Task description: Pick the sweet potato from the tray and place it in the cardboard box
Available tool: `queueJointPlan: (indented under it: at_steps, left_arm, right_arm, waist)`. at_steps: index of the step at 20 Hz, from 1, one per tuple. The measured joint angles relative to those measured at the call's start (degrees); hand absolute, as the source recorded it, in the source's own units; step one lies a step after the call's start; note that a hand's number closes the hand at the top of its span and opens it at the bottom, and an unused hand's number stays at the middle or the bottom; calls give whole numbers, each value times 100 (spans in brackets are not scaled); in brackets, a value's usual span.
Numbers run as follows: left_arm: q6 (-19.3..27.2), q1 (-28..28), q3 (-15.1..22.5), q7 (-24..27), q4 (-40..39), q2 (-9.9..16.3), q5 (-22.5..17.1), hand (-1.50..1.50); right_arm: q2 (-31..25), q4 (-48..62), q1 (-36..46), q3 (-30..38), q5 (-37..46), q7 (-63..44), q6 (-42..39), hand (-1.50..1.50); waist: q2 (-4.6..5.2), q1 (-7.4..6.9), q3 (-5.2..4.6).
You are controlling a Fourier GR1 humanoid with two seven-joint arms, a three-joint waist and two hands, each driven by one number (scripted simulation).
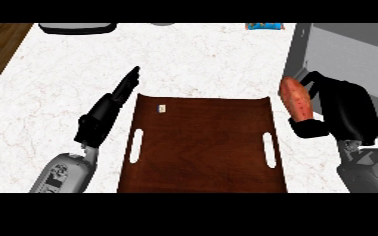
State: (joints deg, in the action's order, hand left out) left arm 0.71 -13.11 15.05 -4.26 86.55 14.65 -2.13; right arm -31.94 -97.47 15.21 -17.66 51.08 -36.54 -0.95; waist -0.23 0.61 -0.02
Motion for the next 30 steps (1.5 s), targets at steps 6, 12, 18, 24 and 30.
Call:
queueJointPlan:
  at_steps: [6, 12, 18, 24, 30]
  left_arm:
    - [-84, 28, -114, 65, -27, -29, 27, 0]
    - [-107, 69, -127, -22, 87, -129, 142, 0]
    - [-152, 124, -130, -46, 146, -294, 309, 0]
    - [-272, 233, -192, -63, 285, -336, 400, 0]
    - [-514, 172, -415, -126, 279, -294, 340, 0]
  right_arm:
    - [-197, -1612, -97, 530, -408, -283, -573, 150]
    - [-52, -2472, 179, 1159, -627, -910, -1020, 150]
    - [-19, -2337, 506, 1828, -677, -1043, -1297, 150]
    - [-219, -1460, 1158, 2493, -860, -718, -1454, 150]
    - [-228, -218, 1784, 2779, -865, -118, -1155, 150]
  waist:
    - [-6, 21, -1]
    - [4, -25, -1]
    - [15, -58, 0]
    - [21, -90, 0]
    - [30, -107, 2]
